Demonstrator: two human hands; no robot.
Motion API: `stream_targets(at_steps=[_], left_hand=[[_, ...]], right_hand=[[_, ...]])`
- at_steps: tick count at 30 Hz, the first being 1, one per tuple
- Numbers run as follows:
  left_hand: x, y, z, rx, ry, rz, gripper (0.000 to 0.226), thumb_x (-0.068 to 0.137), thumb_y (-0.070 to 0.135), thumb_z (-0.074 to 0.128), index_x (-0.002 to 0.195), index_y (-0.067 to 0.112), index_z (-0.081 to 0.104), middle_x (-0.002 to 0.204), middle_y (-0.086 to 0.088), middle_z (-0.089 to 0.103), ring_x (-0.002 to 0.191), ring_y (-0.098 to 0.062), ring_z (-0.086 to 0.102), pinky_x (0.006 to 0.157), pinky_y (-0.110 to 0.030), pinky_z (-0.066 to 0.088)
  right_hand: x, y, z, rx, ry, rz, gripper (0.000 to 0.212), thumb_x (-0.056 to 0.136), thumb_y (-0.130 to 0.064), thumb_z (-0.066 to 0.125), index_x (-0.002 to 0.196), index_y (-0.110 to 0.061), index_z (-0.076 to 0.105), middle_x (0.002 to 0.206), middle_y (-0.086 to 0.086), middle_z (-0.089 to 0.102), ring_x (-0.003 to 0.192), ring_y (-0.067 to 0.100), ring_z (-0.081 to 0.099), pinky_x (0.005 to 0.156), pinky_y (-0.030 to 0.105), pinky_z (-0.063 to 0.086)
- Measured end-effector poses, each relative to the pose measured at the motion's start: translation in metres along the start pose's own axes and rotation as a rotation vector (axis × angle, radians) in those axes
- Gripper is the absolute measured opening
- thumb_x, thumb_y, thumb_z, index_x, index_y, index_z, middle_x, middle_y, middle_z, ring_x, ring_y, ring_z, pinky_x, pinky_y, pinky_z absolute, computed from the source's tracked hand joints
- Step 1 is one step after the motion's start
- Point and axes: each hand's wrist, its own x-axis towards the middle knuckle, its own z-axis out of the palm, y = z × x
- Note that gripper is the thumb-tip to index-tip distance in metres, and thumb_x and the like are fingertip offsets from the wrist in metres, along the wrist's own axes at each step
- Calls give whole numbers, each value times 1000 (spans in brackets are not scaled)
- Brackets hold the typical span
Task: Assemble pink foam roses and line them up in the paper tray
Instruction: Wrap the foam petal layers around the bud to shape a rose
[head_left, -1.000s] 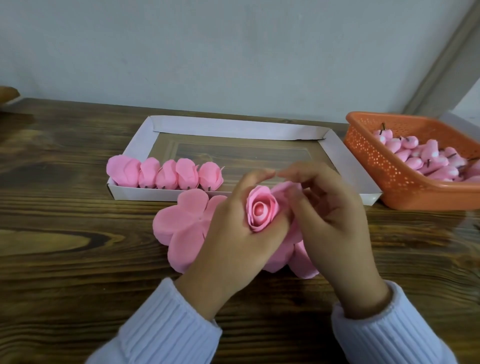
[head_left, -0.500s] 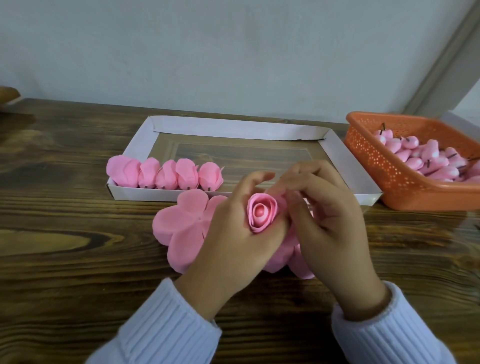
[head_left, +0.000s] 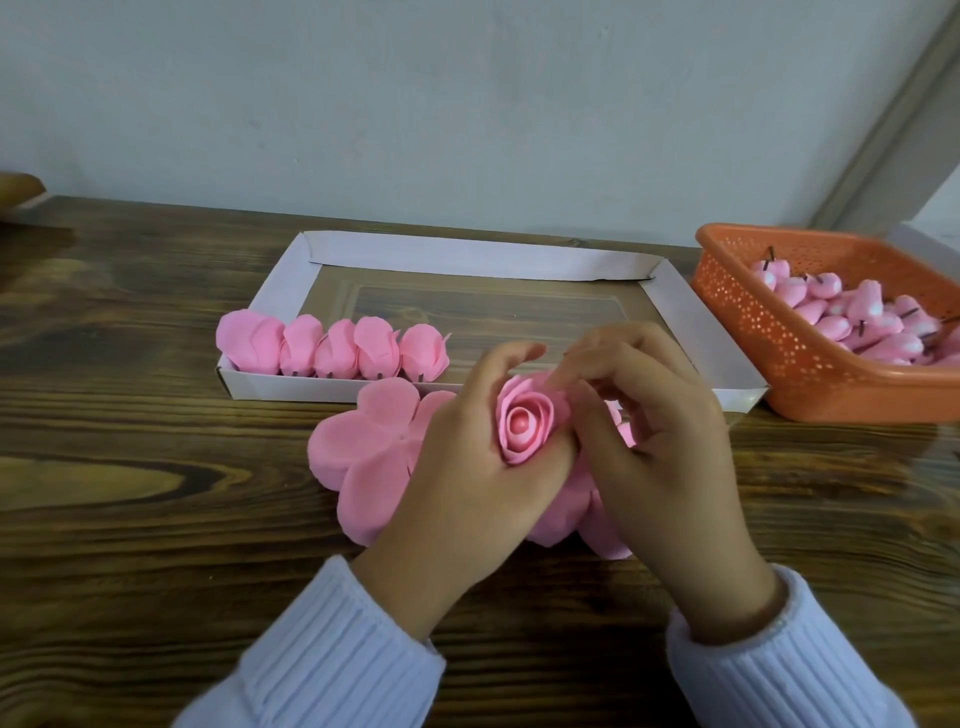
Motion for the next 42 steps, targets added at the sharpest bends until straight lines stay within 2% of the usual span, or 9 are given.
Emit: stream_targets(at_steps=[7, 12, 17, 23, 25, 28, 32, 42], left_hand=[[1, -2, 0, 9, 5, -4, 48, 82, 12, 76, 125, 22, 55, 96, 5, 72, 88, -9, 71, 75, -35, 60], [1, -3, 0, 29, -5, 6, 49, 82, 13, 75, 126, 19, 55, 96, 6, 71, 88, -8, 70, 74, -30, 59], [1, -3, 1, 33, 3, 19, 48, 82, 14, 75, 125, 19, 55, 96, 8, 72, 87, -6, 70, 71, -25, 59], [1, -3, 0, 60, 0, 33, 46, 82, 11, 75, 123, 17, 56, 93, 11, 70, 81, -5, 69, 68, -21, 56], [1, -2, 0, 60, -3, 33, 48, 81, 12, 74, 124, 20, 55, 95, 10, 69, 82, -5, 69, 70, -26, 58], [0, -3, 0, 83, -9, 36, 51, 80, 14, 75, 126, 23, 54, 97, 9, 69, 83, -5, 69, 71, -30, 58], [1, -6, -1, 114, -13, 43, 57, 79, 7, 77, 129, 20, 53, 95, 7, 70, 89, -2, 68, 73, -21, 56], [2, -8, 0, 133, -24, 71, 58, 77, 4, 77, 129, 16, 54, 99, 16, 68, 89, 1, 67, 70, -12, 51]], right_hand=[[1, -1, 0, 13, -4, 15, 36, 84, 9, 57, 92, -26, 57, 95, -15, 55, 88, -1, 54, 75, 11, 43], [0, 0, 1, 15, -43, 35, 38, 83, 11, 56, 90, -25, 63, 97, -5, 58, 93, 0, 56, 78, 10, 43], [0, 0, 1, 44, -35, 54, 39, 87, 9, 56, 97, -28, 56, 96, -9, 61, 91, 8, 60, 74, 23, 50], [-1, 2, 1, 50, -105, 66, 35, 86, 14, 53, 90, -18, 67, 97, 1, 60, 94, 4, 58, 78, 10, 43], [-1, 2, 1, 64, -135, 92, 31, 82, 11, 50, 88, -12, 71, 96, 2, 60, 92, 6, 59, 77, 11, 44], [-1, 1, 0, 71, -191, 99, 35, 82, 10, 48, 90, -15, 71, 96, 1, 60, 91, 3, 58, 77, 9, 41], [-1, 0, -2, 92, -249, 105, 41, 81, 11, 45, 99, -13, 74, 95, -3, 60, 91, 0, 57, 78, 9, 41], [-1, 0, -1, 59, -217, 90, 44, 76, 14, 47, 95, -13, 75, 92, -4, 61, 91, 5, 57, 78, 13, 42]])
